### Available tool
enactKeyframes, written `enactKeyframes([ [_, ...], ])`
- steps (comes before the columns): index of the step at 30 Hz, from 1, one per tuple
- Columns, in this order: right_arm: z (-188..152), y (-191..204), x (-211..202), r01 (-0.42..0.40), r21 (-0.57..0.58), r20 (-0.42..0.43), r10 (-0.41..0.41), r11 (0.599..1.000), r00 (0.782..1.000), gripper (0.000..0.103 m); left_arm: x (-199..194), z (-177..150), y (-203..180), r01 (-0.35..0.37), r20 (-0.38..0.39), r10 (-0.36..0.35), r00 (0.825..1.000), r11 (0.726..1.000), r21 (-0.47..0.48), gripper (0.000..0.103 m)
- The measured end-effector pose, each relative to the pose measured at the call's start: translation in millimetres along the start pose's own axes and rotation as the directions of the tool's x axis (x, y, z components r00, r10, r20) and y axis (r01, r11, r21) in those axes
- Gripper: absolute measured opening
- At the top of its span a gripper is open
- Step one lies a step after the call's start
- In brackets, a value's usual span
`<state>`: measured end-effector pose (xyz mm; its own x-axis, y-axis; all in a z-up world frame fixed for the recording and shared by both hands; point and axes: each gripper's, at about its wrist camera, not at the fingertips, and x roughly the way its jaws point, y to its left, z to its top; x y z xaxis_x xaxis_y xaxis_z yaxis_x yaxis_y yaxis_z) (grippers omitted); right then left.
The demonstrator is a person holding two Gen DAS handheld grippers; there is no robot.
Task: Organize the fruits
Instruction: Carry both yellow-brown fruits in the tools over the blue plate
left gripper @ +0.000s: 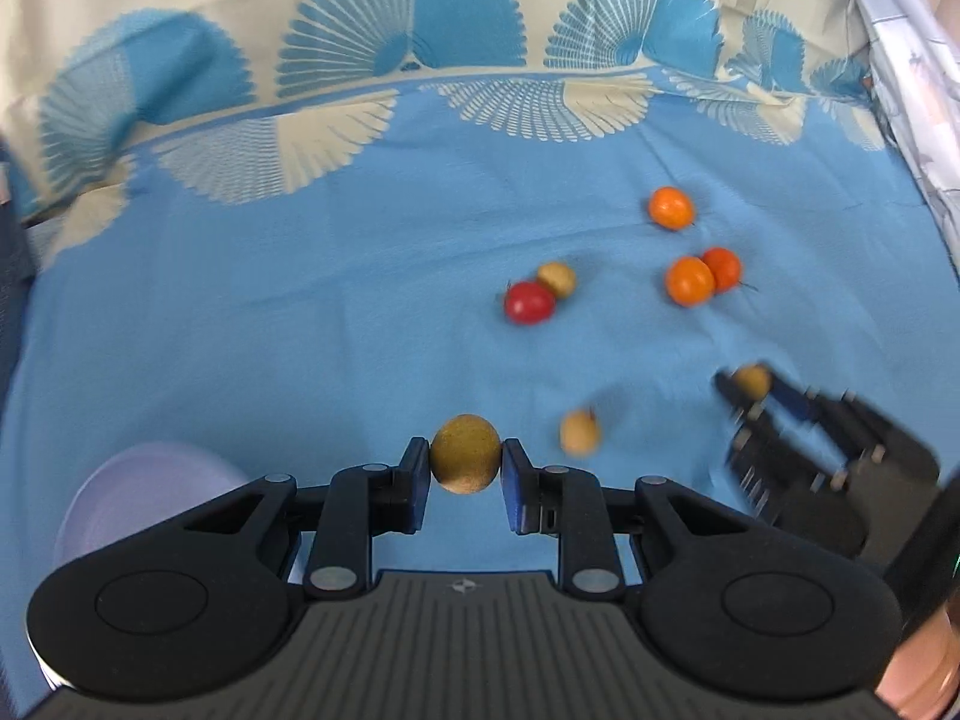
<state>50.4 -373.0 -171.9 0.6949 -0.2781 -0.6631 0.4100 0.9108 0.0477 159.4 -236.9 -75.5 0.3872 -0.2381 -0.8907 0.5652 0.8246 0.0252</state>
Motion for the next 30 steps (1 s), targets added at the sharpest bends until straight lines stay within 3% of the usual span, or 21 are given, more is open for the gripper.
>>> enactKeyframes([
  [4,10.2,-6.5,-54.7,-0.015,0.014,0.071,0.014,1.0,0.997,0.028,-52.5,-37.5,11.2,0.0,0.018,0.0,1.0,1.0,-0.028,0.028],
  [9,8.3,13.9,-142.0,-0.117,-0.054,0.135,0.123,0.992,0.983,0.028,-105.8,-88.3,29.3,-0.004,0.026,0.006,1.0,0.997,-0.083,0.028],
  [15,-7.8,66.5,-212.7,-0.262,-0.164,0.075,0.277,0.951,0.958,0.028,-156.2,-148.0,58.9,-0.03,0.049,0.038,0.998,0.988,-0.151,0.028],
  [21,-12.8,118.3,-263.6,-0.401,-0.211,0.017,0.413,0.891,0.911,0.028,-192.7,-202.7,93.7,-0.032,0.093,0.057,0.994,0.967,-0.253,0.028],
  [25,-17.8,148.8,-284.8,-0.428,-0.282,-0.015,0.443,0.858,0.897,0.028,-206.9,-230.2,110.6,-0.061,0.113,0.096,0.989,0.956,-0.286,0.028],
  [30,-23.0,170.5,-297.4,-0.433,-0.345,-0.036,0.449,0.833,0.893,0.028,-214.4,-244.1,126.0,-0.045,0.136,0.092,0.986,0.948,-0.316,0.028],
])
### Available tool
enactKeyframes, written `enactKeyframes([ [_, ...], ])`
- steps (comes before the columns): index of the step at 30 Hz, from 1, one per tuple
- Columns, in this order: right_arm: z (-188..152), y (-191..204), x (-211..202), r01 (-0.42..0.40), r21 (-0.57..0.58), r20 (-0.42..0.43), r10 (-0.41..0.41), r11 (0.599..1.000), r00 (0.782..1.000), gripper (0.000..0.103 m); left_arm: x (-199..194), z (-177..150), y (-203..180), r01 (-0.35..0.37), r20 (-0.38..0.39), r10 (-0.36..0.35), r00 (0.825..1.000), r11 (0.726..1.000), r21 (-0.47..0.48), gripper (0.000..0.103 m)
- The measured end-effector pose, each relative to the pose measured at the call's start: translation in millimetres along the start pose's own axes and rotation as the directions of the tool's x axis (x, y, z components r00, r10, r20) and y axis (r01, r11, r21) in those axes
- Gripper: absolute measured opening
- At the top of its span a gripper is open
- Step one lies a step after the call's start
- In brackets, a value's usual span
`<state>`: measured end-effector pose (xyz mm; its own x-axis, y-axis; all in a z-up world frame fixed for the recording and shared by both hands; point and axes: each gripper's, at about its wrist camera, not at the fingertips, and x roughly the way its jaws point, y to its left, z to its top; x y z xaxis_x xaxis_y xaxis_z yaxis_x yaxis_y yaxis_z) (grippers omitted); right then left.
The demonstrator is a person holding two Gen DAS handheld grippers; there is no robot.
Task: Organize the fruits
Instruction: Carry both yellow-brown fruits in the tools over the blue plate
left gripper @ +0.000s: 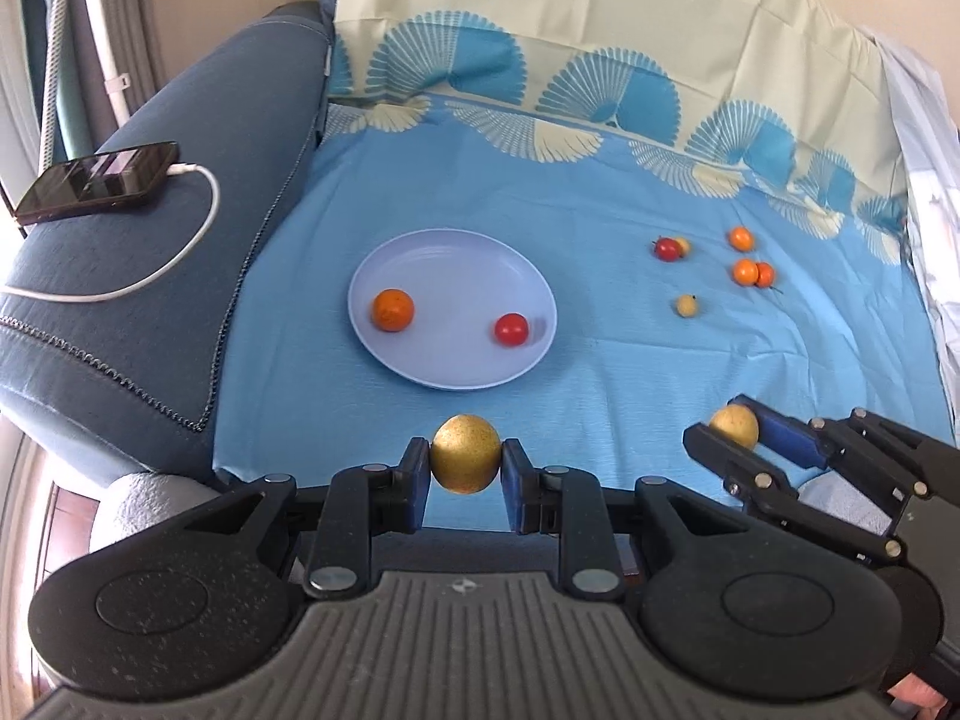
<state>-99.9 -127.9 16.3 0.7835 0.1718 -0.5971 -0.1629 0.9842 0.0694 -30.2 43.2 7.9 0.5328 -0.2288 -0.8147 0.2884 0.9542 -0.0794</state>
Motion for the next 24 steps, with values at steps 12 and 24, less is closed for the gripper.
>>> enactKeyframes([
  [12,2.0,21.2,1.7,0.016,-0.059,-0.027,-0.018,0.998,0.999,0.028,10.1,3.5,18.0,0.02,-0.005,-0.02,1.0,0.999,-0.043,0.028],
  [24,0.5,14.8,9.4,0.006,-0.06,-0.05,-0.009,0.998,0.999,0.028,18.8,9.0,22.9,0.009,-0.011,-0.01,1.0,0.998,-0.058,0.028],
])
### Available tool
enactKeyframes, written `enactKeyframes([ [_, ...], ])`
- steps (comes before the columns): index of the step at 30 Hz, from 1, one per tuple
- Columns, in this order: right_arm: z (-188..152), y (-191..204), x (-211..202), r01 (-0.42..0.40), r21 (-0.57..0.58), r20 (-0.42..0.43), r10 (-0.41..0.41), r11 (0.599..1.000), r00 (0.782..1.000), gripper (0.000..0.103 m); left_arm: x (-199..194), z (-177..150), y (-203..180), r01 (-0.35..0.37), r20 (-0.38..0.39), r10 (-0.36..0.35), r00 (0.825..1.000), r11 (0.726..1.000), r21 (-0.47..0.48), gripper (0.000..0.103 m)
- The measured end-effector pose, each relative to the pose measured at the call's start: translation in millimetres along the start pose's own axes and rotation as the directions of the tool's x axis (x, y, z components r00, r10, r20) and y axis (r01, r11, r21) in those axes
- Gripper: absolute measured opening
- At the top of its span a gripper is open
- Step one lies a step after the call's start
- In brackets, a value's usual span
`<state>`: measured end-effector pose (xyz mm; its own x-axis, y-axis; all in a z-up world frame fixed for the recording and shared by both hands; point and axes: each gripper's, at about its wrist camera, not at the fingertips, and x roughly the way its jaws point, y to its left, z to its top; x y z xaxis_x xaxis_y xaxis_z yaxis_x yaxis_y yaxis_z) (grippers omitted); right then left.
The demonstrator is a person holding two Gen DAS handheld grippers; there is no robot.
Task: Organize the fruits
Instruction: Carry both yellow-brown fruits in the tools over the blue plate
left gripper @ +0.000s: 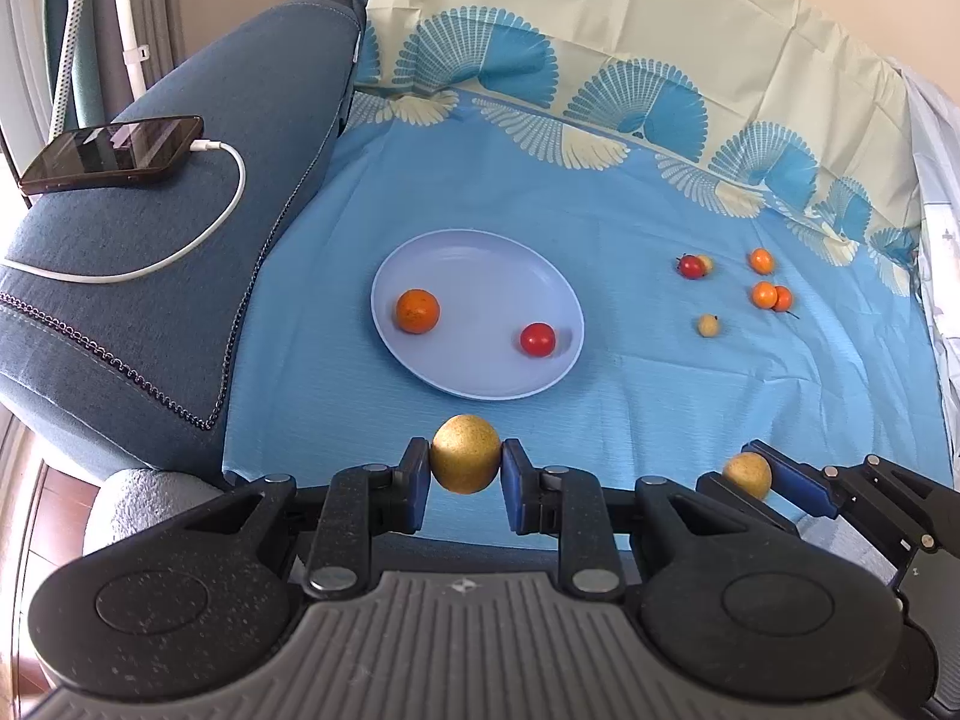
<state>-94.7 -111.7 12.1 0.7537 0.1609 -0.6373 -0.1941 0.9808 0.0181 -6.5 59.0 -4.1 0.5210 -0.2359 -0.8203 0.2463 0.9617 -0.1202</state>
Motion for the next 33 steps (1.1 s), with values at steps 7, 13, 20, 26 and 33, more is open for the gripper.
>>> enactKeyframes([
  [7,0.7,-1.3,5.5,0.003,0.01,-0.012,-0.003,1.0,1.0,0.028,6.4,4.6,-3.1,0.0,-0.006,0.0,1.0,1.0,0.006,0.028],
  [13,1.0,-2.8,10.4,0.005,0.018,-0.021,-0.004,1.0,1.0,0.028,9.8,8.2,-3.8,0.001,-0.007,-0.001,1.0,1.0,0.004,0.028],
  [20,2.8,-7.7,19.3,0.0,0.022,-0.035,0.001,1.0,0.999,0.028,20.1,16.8,-3.2,0.0,-0.015,0.0,1.0,1.0,0.007,0.028],
  [26,5.7,-12.4,32.2,-0.002,0.03,-0.046,0.004,1.0,0.999,0.028,36.9,26.2,-1.0,-0.004,-0.031,0.005,0.999,1.0,0.01,0.028],
  [33,15.4,-20.1,60.0,-0.005,0.048,-0.063,0.008,0.999,0.998,0.028,66.3,48.9,-3.0,-0.011,-0.051,0.012,0.999,1.0,0.018,0.028],
])
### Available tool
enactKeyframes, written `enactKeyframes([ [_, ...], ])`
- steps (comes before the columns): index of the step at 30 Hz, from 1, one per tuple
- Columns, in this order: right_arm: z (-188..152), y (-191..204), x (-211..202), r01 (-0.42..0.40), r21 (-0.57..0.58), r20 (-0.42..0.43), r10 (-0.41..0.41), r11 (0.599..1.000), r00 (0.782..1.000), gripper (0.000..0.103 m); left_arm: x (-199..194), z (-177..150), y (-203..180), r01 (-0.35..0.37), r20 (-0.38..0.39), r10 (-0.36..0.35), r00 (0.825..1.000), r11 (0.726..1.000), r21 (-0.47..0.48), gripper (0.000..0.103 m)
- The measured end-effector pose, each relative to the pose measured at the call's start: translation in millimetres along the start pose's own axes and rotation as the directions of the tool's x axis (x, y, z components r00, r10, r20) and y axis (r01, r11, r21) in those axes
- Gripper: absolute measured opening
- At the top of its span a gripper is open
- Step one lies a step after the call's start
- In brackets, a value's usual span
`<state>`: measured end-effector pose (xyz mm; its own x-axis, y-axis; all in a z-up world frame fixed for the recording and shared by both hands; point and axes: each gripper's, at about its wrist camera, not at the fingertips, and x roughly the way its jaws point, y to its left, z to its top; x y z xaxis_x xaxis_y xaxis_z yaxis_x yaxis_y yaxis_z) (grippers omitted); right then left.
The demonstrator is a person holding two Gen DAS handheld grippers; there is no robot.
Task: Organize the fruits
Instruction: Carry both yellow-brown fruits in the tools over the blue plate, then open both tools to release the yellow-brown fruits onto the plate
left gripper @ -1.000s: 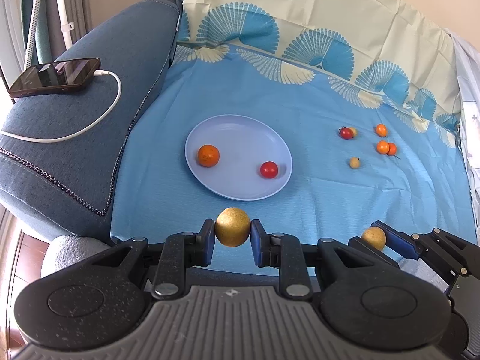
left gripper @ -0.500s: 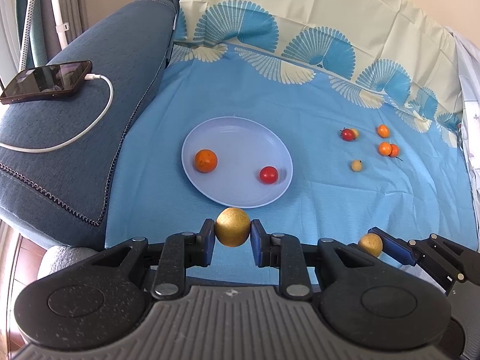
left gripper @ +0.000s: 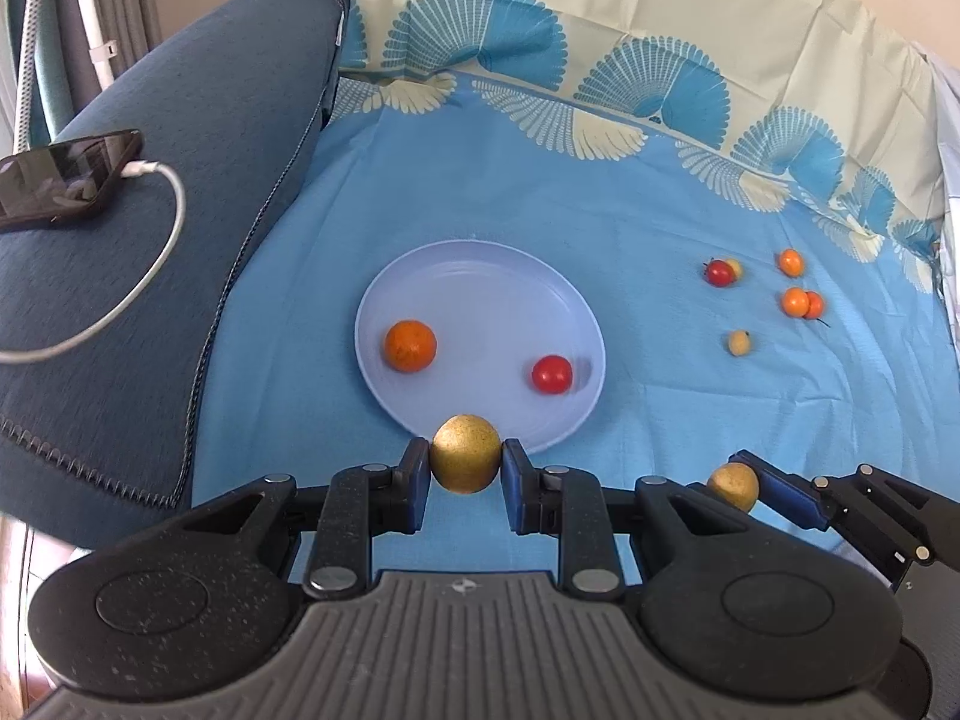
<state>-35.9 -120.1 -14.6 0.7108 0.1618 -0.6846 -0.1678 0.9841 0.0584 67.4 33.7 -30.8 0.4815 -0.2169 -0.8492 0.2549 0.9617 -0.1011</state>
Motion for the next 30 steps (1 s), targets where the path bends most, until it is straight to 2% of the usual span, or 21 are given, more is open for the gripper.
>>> enactKeyframes([
  [11,25.7,-13.2,61.8,-0.015,0.027,-0.028,0.016,1.0,0.999,0.028,51.9,42.6,0.6,-0.014,-0.019,0.014,1.0,1.0,-0.001,0.028],
  [20,33.7,-21.0,112.6,-0.019,0.025,-0.066,0.02,1.0,0.998,0.028,103.2,59.1,3.2,-0.029,-0.063,0.029,0.998,1.0,0.001,0.028],
  [27,33.6,-17.3,145.2,-0.04,-0.026,-0.089,0.037,0.999,0.995,0.028,132.1,66.7,9.9,-0.054,-0.099,0.053,0.994,0.999,0.0,0.028],
  [28,33.6,-16.1,149.5,-0.043,-0.033,-0.095,0.04,0.999,0.995,0.028,135.7,68.0,11.0,-0.058,-0.101,0.058,0.993,0.998,-0.001,0.03],
  [30,34.7,-15.2,157.6,-0.049,-0.042,-0.104,0.044,0.998,0.994,0.028,141.6,70.4,13.0,-0.059,-0.11,0.059,0.992,0.998,0.001,0.06],
])
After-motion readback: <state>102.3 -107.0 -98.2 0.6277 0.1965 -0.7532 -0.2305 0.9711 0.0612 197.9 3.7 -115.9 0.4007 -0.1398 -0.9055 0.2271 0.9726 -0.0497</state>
